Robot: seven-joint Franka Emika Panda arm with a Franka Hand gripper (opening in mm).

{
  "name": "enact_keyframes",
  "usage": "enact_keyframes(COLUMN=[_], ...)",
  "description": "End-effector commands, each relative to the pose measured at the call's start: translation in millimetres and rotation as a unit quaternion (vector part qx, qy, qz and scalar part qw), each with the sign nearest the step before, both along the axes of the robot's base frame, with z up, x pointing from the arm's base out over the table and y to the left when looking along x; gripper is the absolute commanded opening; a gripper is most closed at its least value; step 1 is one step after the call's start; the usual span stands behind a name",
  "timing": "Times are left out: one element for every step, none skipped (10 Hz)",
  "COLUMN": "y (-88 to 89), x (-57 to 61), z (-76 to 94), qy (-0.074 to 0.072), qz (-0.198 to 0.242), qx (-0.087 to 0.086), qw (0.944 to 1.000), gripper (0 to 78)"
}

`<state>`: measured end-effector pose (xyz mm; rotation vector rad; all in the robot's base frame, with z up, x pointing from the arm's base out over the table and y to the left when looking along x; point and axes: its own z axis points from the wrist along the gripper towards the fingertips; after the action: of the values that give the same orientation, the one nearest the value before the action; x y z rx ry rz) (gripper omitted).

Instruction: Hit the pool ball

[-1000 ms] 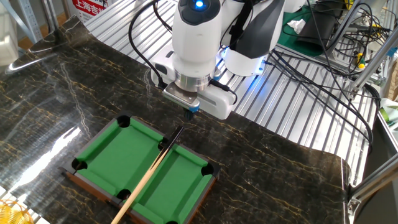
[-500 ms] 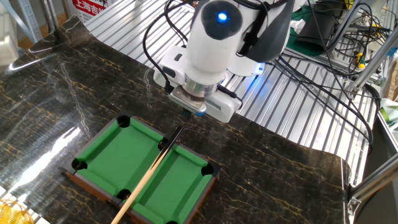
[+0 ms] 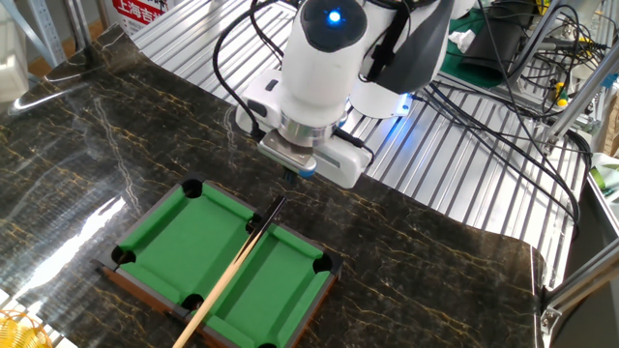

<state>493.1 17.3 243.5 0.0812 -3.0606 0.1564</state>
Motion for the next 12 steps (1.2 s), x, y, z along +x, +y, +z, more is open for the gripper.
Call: enact_keyframes(y=[-7.0, -6.6, -7.5, -7.5, -15.1, -18.7, -20.1, -28.6, -34.6, -34.8, -32.0, -28.8], x=[44.9, 45.2, 44.0, 44.0, 37.4, 34.4, 34.0, 33.6, 32.7, 32.5, 31.5, 31.0], z=[80.4, 82.4, 88.9, 88.9, 104.5, 110.3, 110.5, 103.3, 93.1, 85.8, 79.4, 72.9], qy=[-0.001, -0.001, -0.005, -0.005, -0.003, -0.002, -0.002, -0.002, -0.002, -0.001, 0.000, 0.004], qz=[-0.027, -0.027, -0.030, -0.030, -0.031, -0.033, -0.032, -0.032, -0.032, -0.035, -0.036, -0.042], qx=[0.082, 0.080, 0.079, 0.079, 0.076, 0.067, 0.066, 0.063, 0.061, 0.049, 0.034, 0.032], qw=[0.9963, 0.9964, 0.9964, 0.9964, 0.9966, 0.9972, 0.9973, 0.9975, 0.9976, 0.9982, 0.9988, 0.9986], gripper=[1.1, 1.1, 1.1, 1.1, 1.1, 1.1, 1.1, 1.1, 1.1, 1.1, 1.1, 1.1])
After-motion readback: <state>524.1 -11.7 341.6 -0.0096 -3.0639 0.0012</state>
